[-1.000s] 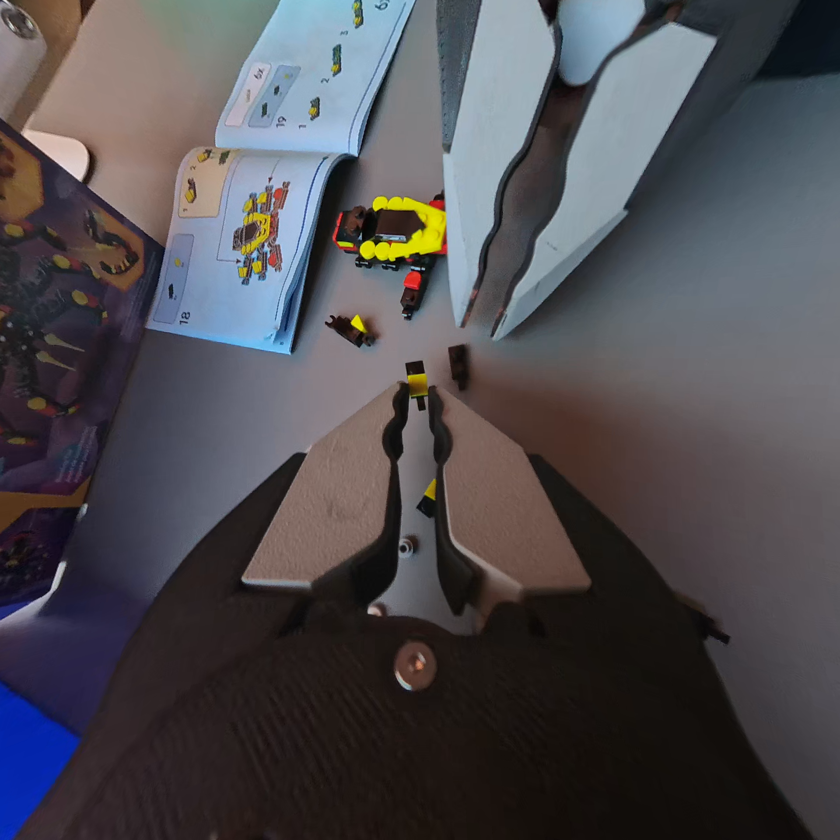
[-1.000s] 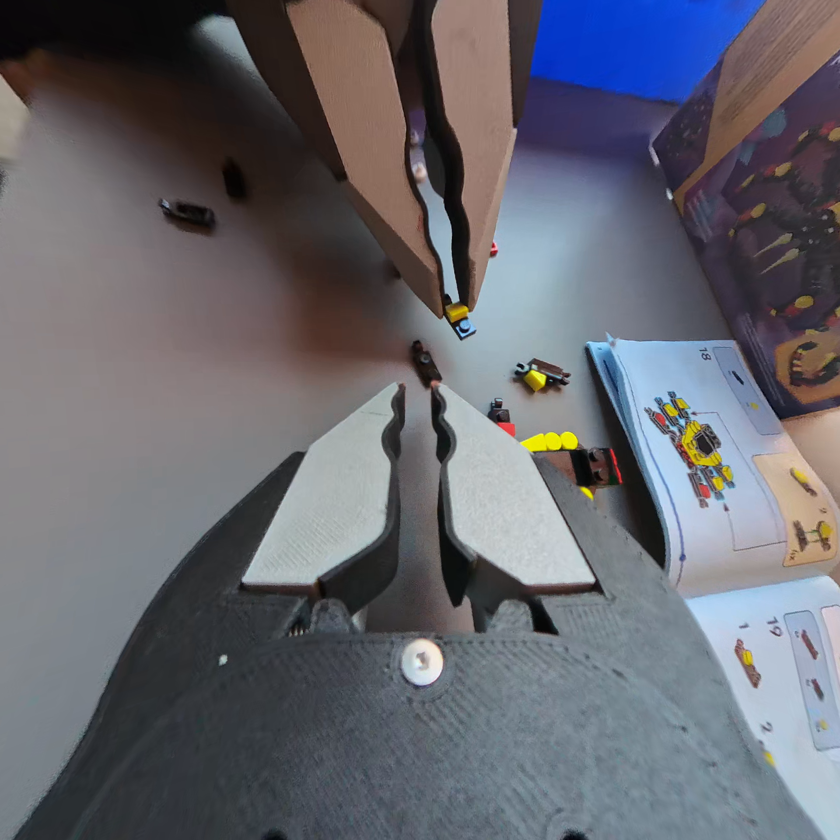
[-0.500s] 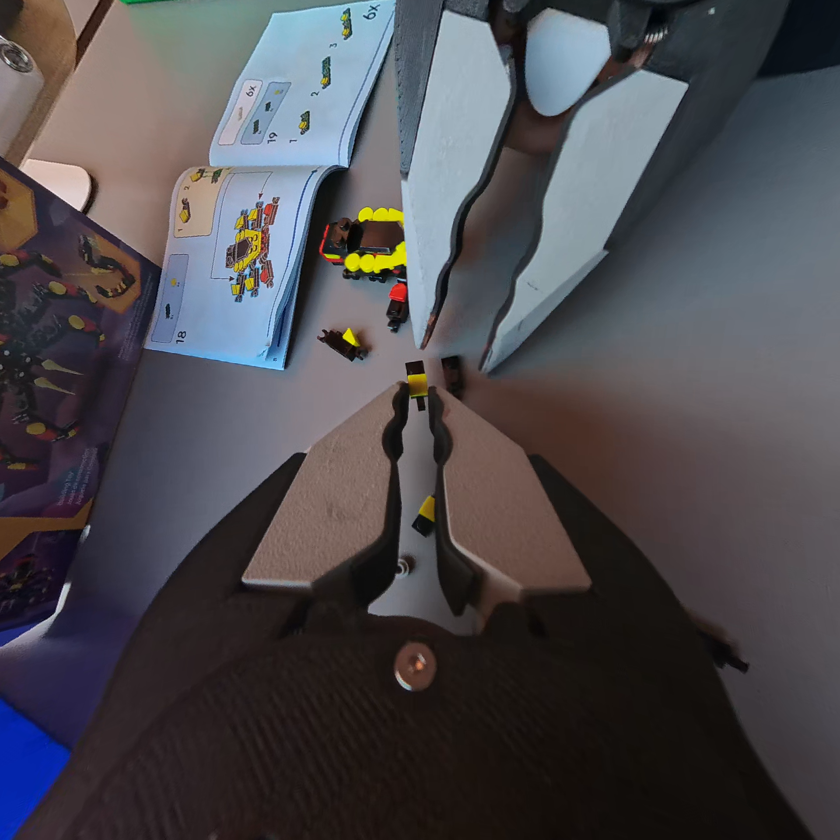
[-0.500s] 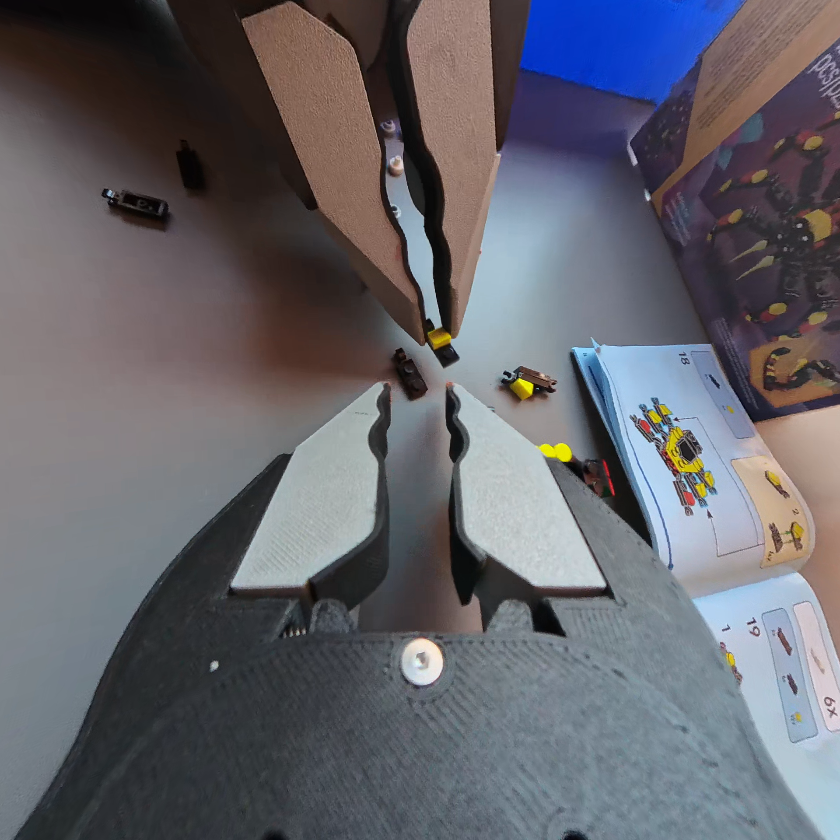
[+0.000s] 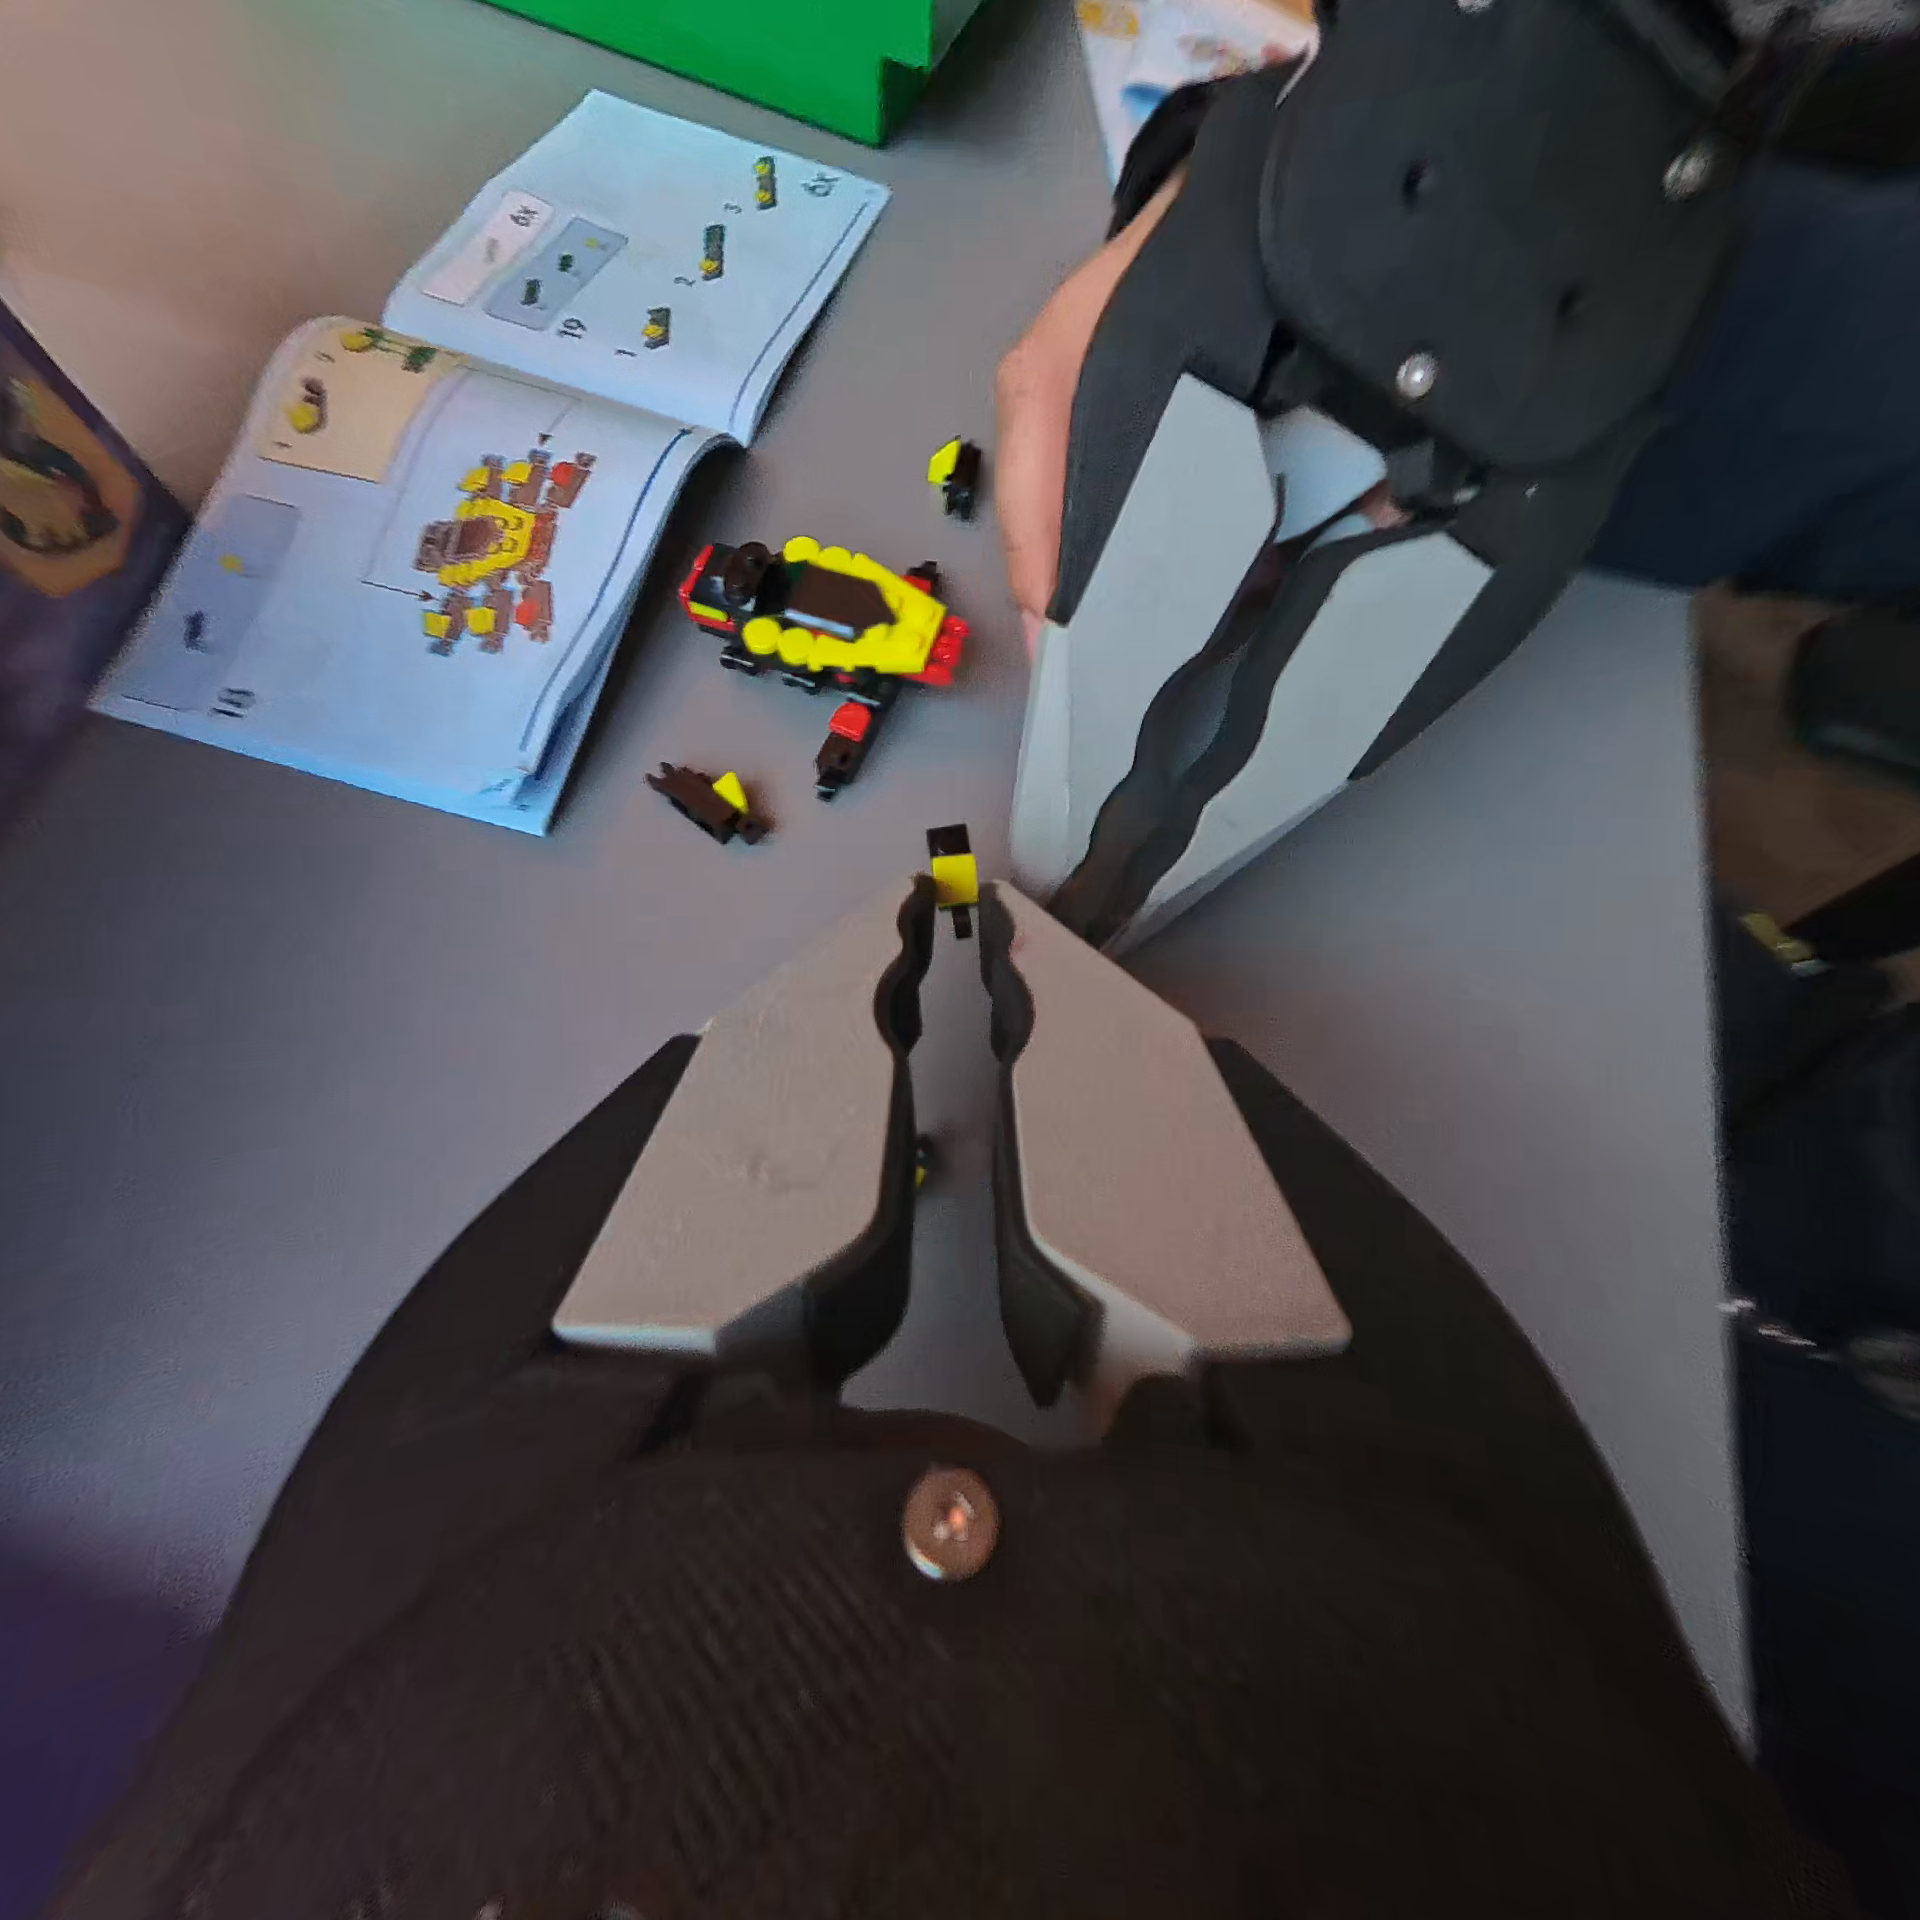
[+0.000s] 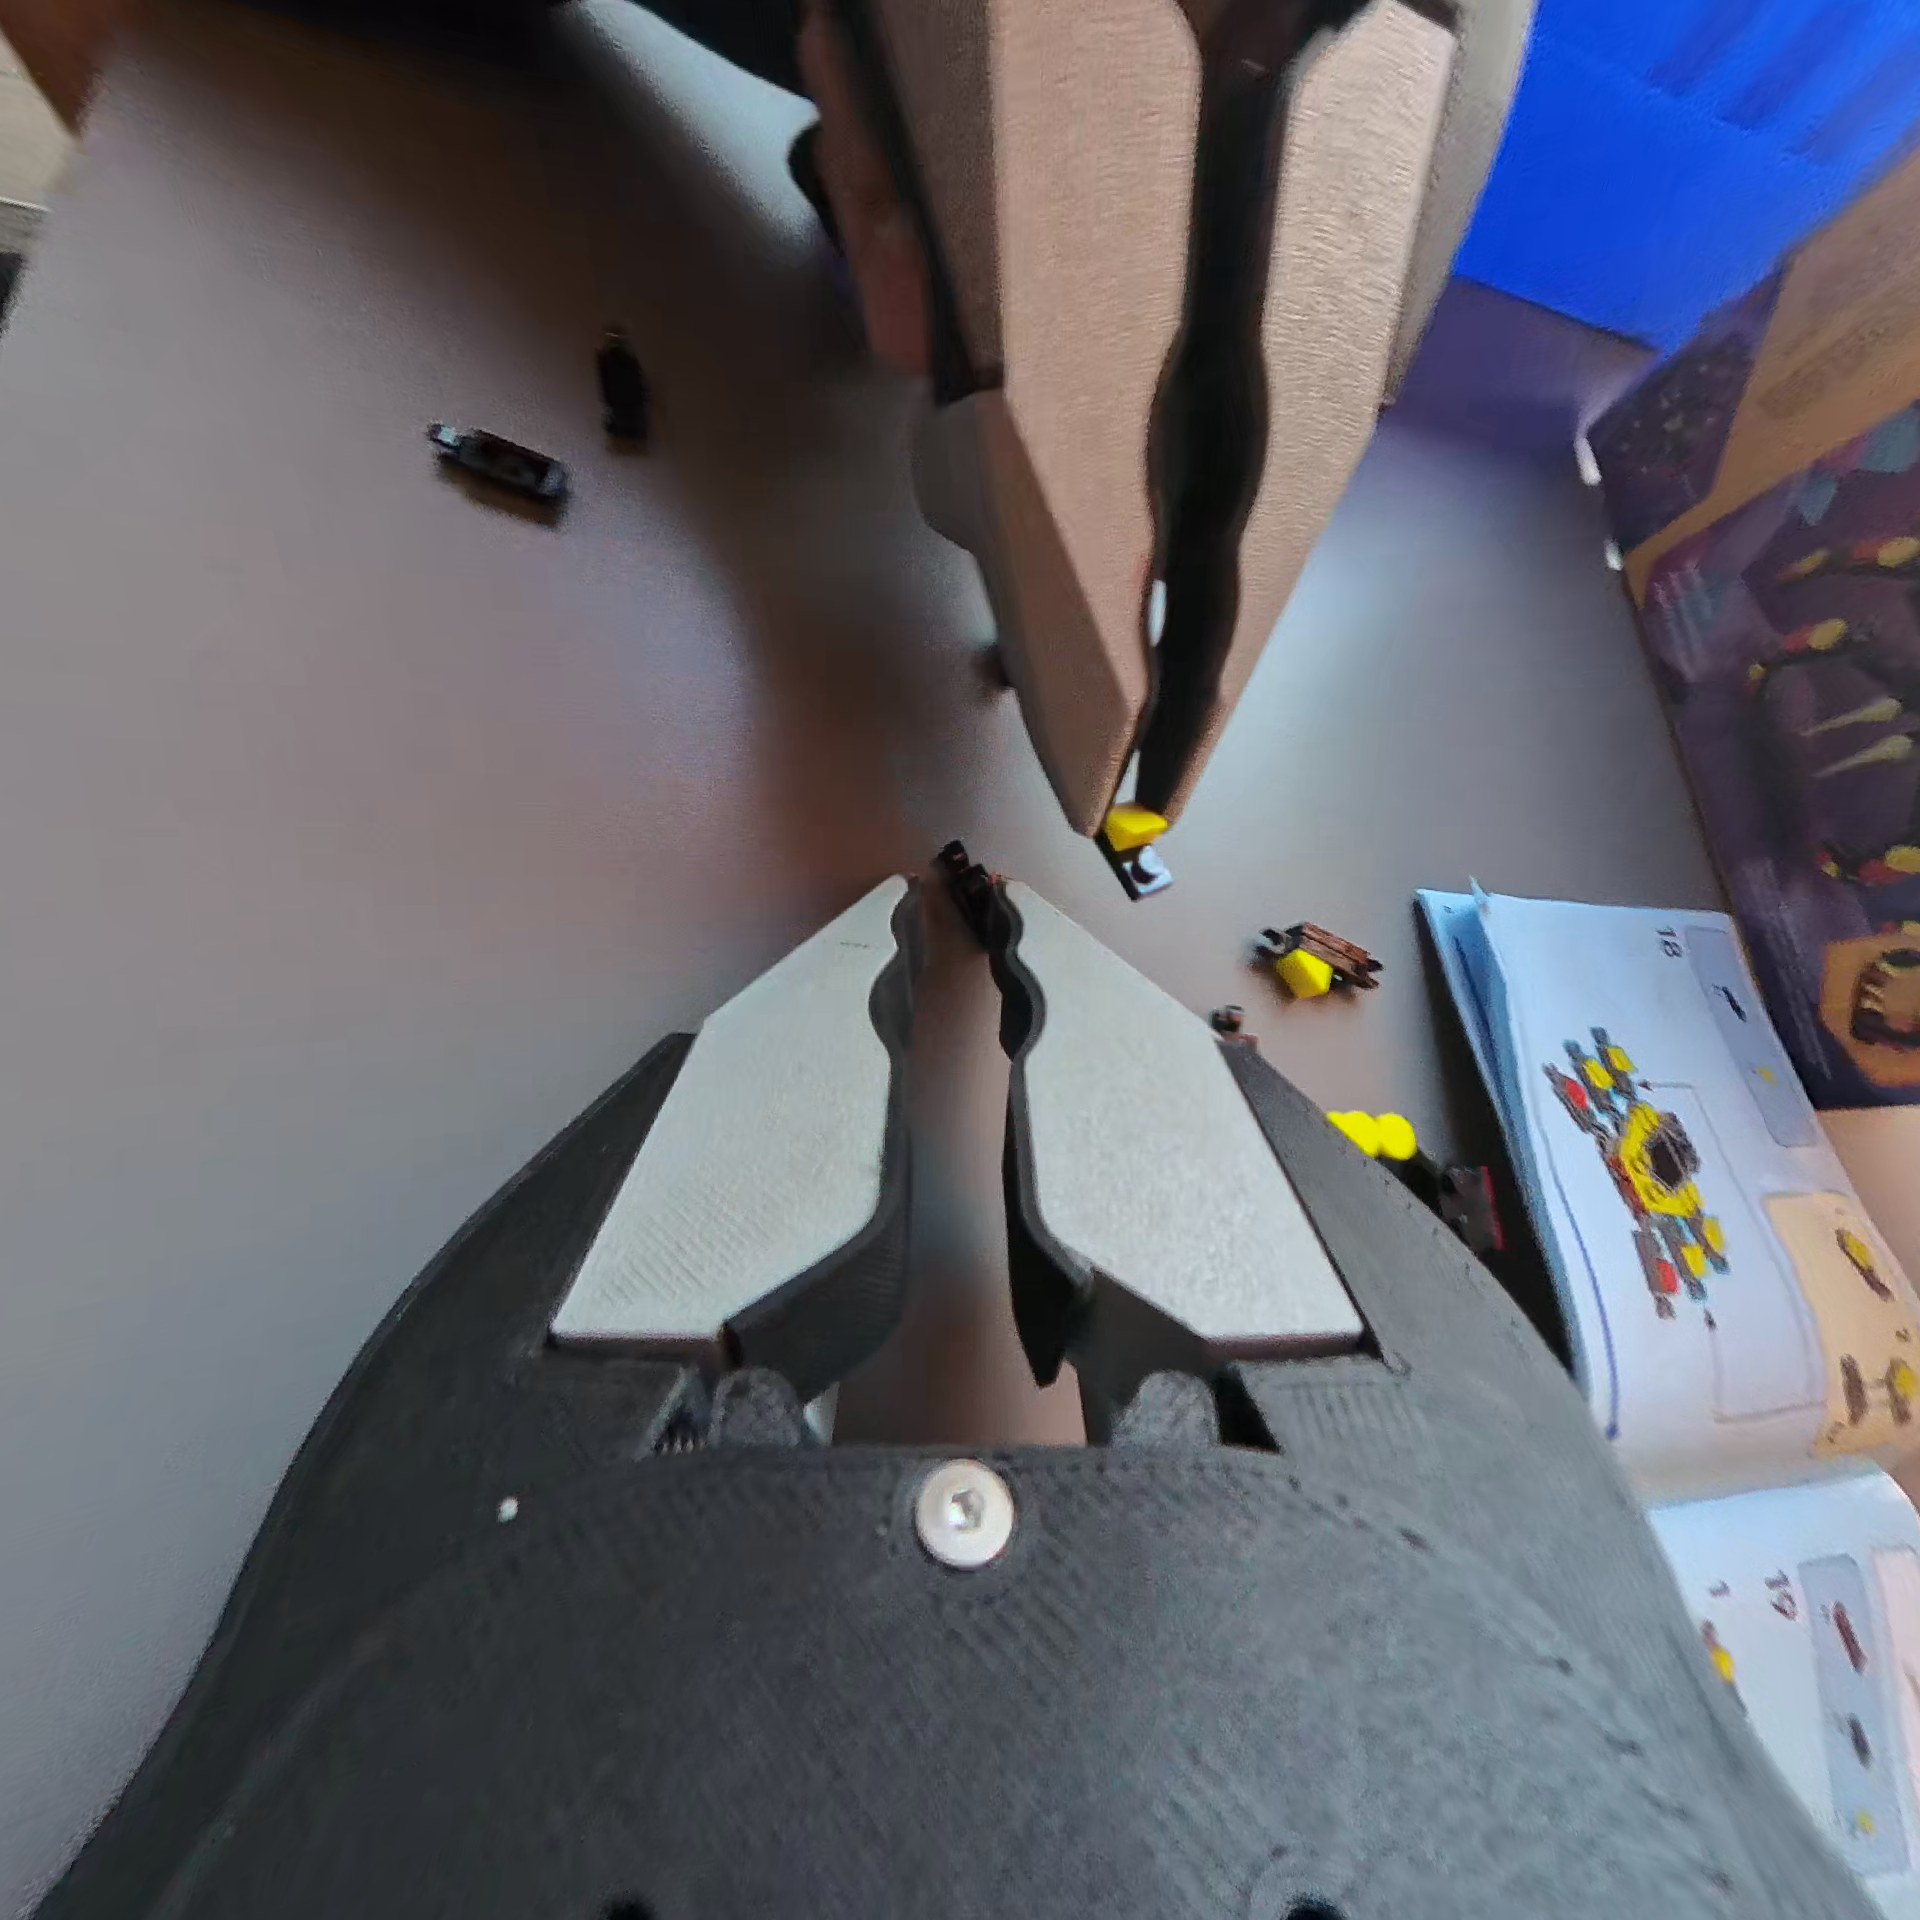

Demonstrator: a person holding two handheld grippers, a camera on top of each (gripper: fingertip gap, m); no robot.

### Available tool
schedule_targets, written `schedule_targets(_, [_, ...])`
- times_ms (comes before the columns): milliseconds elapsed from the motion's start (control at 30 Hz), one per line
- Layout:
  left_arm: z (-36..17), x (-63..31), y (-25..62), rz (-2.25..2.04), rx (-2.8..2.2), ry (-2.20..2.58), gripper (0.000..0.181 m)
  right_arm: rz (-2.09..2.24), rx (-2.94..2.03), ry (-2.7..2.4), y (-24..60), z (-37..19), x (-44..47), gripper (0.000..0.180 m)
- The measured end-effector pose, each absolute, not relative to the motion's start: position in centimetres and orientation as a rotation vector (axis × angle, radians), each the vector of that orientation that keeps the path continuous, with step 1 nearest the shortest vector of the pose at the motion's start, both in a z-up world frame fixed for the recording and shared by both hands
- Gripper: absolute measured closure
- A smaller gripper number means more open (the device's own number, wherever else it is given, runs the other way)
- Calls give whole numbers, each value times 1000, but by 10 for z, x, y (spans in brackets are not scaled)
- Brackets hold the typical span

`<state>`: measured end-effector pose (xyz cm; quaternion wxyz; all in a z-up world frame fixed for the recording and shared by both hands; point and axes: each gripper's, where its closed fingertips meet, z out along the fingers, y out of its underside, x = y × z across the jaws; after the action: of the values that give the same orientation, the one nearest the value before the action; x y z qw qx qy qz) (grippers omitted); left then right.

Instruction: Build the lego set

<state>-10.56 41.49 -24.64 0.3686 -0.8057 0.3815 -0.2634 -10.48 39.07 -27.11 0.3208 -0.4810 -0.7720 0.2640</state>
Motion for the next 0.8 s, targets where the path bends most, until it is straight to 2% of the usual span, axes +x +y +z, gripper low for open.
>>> schedule_targets(433, [-247,-98,410,-837,-2128,891,176,813,-1291,-1826,413,-231,-94,171])
schedule_targets(633, [-237,-88,400,-918,-2063,941,175,794,-1265,-1873,407,-238,-95,164])
schedule_targets(800, [-234,-88,400,-888,-2024,979,176,840,-1268,-1896,400,-241,-95,173])
